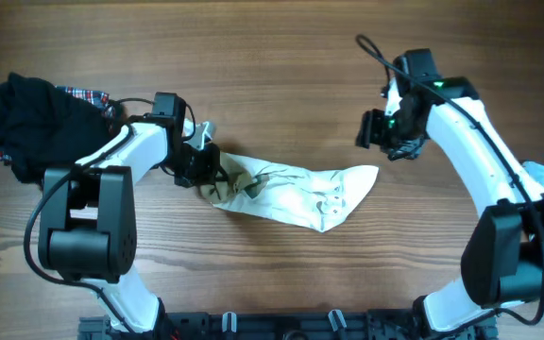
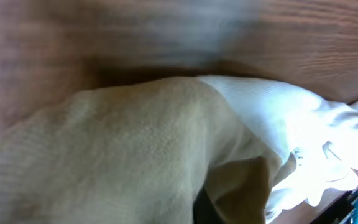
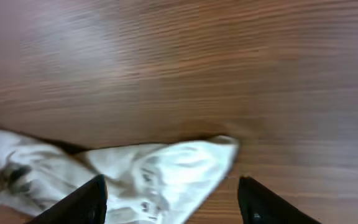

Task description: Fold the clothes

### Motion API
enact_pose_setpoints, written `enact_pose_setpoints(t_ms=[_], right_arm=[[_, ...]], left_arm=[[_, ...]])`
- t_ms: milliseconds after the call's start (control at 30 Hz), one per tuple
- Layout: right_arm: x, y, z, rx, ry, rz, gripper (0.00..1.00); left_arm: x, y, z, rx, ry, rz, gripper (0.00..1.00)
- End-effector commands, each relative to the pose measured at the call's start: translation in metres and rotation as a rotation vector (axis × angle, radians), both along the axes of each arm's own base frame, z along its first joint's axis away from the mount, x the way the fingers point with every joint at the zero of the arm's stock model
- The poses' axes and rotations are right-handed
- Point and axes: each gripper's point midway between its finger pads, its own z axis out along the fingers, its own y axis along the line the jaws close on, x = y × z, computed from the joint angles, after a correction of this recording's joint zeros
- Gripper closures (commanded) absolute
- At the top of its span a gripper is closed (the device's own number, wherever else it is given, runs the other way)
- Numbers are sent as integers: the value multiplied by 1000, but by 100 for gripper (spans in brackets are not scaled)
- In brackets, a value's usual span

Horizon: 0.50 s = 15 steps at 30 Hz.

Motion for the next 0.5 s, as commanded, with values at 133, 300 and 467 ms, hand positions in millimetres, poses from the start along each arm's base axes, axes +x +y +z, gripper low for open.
enact_pose_setpoints(t_ms=[133, 300, 467], right_arm=[[5, -62, 26, -76, -67, -160, 32], [6, -61, 26, -55, -64, -186, 32], [5, -59, 27, -42, -62, -184, 32]], left_arm=[[-4, -10, 74, 203, -210, 60, 96], [-27, -54, 72, 293, -230, 24, 96], [-51, -110, 76, 252, -257, 26, 96]])
